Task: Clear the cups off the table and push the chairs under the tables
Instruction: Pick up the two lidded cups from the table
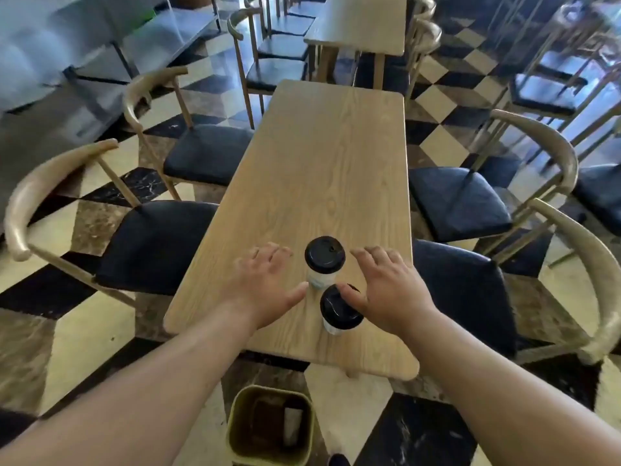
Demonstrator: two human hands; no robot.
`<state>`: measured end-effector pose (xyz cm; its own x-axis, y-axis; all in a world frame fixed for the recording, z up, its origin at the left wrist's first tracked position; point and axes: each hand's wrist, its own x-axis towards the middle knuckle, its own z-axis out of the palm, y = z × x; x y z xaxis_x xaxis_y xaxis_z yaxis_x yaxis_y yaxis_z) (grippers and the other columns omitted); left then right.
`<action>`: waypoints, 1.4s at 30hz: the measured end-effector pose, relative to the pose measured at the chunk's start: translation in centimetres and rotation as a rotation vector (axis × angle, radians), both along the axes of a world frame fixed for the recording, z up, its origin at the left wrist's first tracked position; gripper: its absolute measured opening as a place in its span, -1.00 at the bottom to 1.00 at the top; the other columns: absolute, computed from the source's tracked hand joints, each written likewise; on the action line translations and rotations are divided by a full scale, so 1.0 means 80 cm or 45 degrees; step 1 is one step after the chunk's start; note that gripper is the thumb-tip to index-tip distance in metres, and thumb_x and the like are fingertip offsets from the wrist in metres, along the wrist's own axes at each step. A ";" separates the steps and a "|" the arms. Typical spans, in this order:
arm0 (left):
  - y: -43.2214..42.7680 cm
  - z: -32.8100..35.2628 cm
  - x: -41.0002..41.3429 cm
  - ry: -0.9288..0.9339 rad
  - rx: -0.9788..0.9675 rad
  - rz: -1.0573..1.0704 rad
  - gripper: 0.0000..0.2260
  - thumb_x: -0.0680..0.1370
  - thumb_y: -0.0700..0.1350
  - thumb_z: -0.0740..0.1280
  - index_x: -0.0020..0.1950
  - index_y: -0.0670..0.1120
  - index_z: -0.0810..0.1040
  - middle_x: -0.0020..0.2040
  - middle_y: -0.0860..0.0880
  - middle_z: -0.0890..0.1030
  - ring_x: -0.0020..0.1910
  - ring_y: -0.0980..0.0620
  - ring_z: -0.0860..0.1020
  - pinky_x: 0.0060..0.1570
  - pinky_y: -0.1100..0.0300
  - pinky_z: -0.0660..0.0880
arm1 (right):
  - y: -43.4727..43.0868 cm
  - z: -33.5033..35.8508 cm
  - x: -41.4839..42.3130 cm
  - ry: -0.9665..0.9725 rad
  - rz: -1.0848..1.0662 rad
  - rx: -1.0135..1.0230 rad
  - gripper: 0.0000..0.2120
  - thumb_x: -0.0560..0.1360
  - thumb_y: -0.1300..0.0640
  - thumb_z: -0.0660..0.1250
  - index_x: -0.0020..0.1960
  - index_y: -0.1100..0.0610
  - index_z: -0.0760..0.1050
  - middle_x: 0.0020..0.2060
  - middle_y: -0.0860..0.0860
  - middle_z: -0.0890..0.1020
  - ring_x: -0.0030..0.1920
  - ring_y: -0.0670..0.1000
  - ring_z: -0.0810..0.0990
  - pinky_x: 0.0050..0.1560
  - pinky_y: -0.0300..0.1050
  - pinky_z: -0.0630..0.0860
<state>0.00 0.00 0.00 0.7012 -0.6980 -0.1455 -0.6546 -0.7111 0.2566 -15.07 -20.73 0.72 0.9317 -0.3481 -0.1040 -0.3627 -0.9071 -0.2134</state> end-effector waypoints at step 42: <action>0.088 -0.076 -0.009 0.226 0.207 -0.239 -0.26 0.42 0.23 0.54 0.45 0.30 0.16 0.34 0.07 0.29 0.31 -0.04 0.30 0.16 -0.06 0.54 | 0.102 -0.104 -0.021 0.049 0.097 0.447 -0.10 0.42 -0.21 0.52 0.56 -0.12 0.07 0.37 -0.09 0.37 0.29 0.03 0.52 0.18 -0.08 0.56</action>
<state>-0.70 7.04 -6.11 0.5155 -0.7704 -0.3751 -0.7335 -0.6230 0.2716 -16.78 -12.56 -7.64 0.9467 -0.2146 -0.2401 -0.3105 -0.8058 -0.5042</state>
